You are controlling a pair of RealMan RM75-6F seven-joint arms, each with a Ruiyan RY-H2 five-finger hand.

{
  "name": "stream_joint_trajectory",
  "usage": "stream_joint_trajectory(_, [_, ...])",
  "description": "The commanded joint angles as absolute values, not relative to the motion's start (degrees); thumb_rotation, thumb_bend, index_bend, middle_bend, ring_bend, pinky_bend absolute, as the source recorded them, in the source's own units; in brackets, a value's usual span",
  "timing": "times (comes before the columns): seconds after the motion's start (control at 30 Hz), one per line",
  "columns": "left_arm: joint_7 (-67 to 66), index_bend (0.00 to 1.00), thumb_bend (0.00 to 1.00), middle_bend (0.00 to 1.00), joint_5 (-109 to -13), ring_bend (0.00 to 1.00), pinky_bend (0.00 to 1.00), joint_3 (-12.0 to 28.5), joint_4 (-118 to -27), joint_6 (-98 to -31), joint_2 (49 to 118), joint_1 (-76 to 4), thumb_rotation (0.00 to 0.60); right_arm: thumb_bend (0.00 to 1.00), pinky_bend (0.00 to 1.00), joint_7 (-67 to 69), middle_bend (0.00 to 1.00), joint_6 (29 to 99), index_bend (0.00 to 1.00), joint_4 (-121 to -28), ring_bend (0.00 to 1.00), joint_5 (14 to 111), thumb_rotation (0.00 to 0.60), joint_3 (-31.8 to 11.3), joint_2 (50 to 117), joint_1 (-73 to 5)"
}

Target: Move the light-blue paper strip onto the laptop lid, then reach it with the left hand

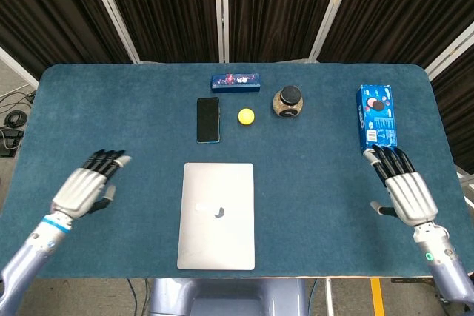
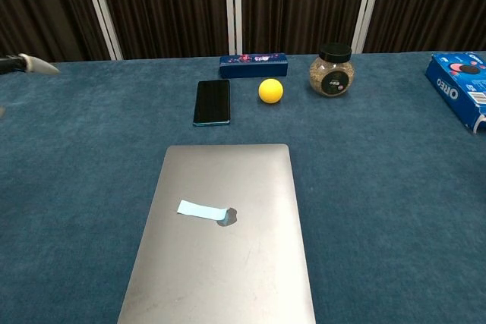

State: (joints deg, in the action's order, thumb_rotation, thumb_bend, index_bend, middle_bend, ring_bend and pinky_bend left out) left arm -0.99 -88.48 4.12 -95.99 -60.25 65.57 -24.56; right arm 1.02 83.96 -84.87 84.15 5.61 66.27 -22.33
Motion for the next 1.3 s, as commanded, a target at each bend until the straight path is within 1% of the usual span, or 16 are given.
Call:
stream_joint_trajectory(0.03, [-2.6, 0.2, 0.9, 0.0, -89.3, 0.0, 0.0, 5.1, -97.7, -54.3, 68.1, -30.0, 0.6, 0.0, 0.0, 0.6, 0.0, 86.4, 0.0, -88.6, 0.0, 84.0, 0.6, 5.2, 65.9, -19.3])
stream_joint_trajectory(0.2, [-5.4, 0.31, 0.92, 0.0, -86.7, 0.0, 0.0, 6.8, -98.7, -47.4, 72.0, -35.7, 0.6, 0.0, 0.0, -0.9, 0.0, 85.9, 0.0, -89.2, 0.0, 83.5, 0.6, 4.2, 65.6, -18.3])
stream_joint_trajectory(0.37, [-10.2, 0.32, 0.92, 0.0, -82.4, 0.0, 0.0, 8.2, -97.4, -42.6, 77.1, -40.4, 0.6, 0.0, 0.0, 0.3, 0.0, 85.4, 0.0, -89.0, 0.0, 83.0, 0.6, 2.8, 64.9, -17.5])
stream_joint_trajectory(0.53, [-15.5, 0.33, 0.92, 0.0, -78.5, 0.0, 0.0, 8.5, -94.9, -39.7, 82.1, -44.2, 0.6, 0.0, 0.0, 1.7, 0.0, 84.5, 0.0, -88.2, 0.0, 82.9, 0.6, 1.6, 64.7, -16.8])
stream_joint_trajectory(0.67, [-19.7, 0.34, 0.92, 0.0, -77.5, 0.0, 0.0, 7.9, -93.4, -39.5, 84.4, -45.8, 0.6, 0.0, 0.0, 2.3, 0.0, 83.8, 0.0, -87.9, 0.0, 82.7, 0.6, 0.9, 64.7, -16.6])
stream_joint_trajectory(0.87, [-22.9, 0.35, 0.92, 0.0, -73.6, 0.0, 0.0, 6.7, -91.3, -38.9, 88.3, -47.4, 0.6, 0.0, 0.0, 3.0, 0.0, 82.9, 0.0, -87.5, 0.0, 82.6, 0.6, 0.0, 64.7, -16.0])
stream_joint_trajectory(1.3, [-25.0, 0.35, 0.92, 0.0, -71.7, 0.0, 0.0, 3.6, -91.3, -41.6, 89.4, -47.5, 0.6, 0.0, 0.0, 4.0, 0.0, 82.5, 0.0, -87.9, 0.0, 83.9, 0.6, -1.5, 64.3, -14.9])
